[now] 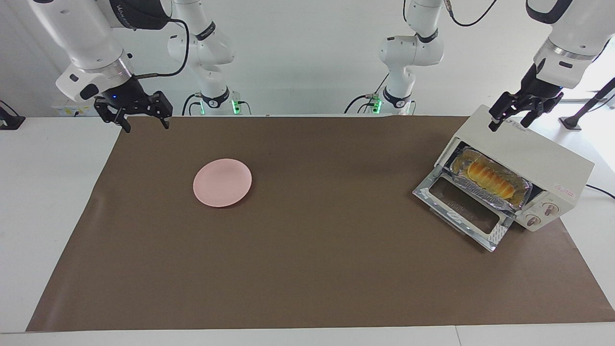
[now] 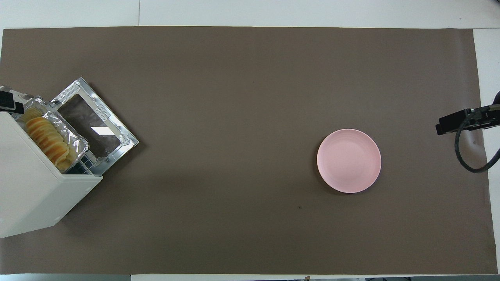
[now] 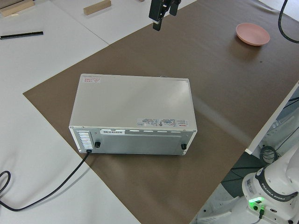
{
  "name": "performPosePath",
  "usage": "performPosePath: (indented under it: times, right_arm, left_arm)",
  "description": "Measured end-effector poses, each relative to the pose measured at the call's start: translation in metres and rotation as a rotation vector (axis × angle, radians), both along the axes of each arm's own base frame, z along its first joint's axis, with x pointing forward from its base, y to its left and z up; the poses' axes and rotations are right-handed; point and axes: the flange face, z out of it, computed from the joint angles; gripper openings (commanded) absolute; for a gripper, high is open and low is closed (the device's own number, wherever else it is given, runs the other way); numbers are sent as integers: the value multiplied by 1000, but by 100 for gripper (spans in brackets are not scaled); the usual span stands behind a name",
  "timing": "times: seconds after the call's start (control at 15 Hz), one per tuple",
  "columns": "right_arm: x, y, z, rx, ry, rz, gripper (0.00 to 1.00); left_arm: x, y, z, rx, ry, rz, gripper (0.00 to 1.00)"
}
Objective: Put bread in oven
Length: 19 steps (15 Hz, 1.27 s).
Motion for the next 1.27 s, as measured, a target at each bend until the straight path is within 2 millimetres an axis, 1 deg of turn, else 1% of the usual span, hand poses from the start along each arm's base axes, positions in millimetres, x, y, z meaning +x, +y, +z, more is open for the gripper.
performPosePath:
  times: [0.27, 0.6, 1.14, 1.27]
  right_arm:
    - [0, 0, 0, 0, 0, 0, 100]
    - [0, 0, 0, 0, 0, 0, 100]
    - [0, 0, 0, 0, 0, 0, 100]
    - [0, 0, 0, 0, 0, 0, 100]
  left_arm:
    - [-5, -13, -5, 3, 50, -24, 100]
    - [-6, -32, -6, 6, 61, -57, 100]
    - [-11, -45, -13, 7, 109, -88, 100]
    - [-12, -46, -16, 7, 117, -89, 100]
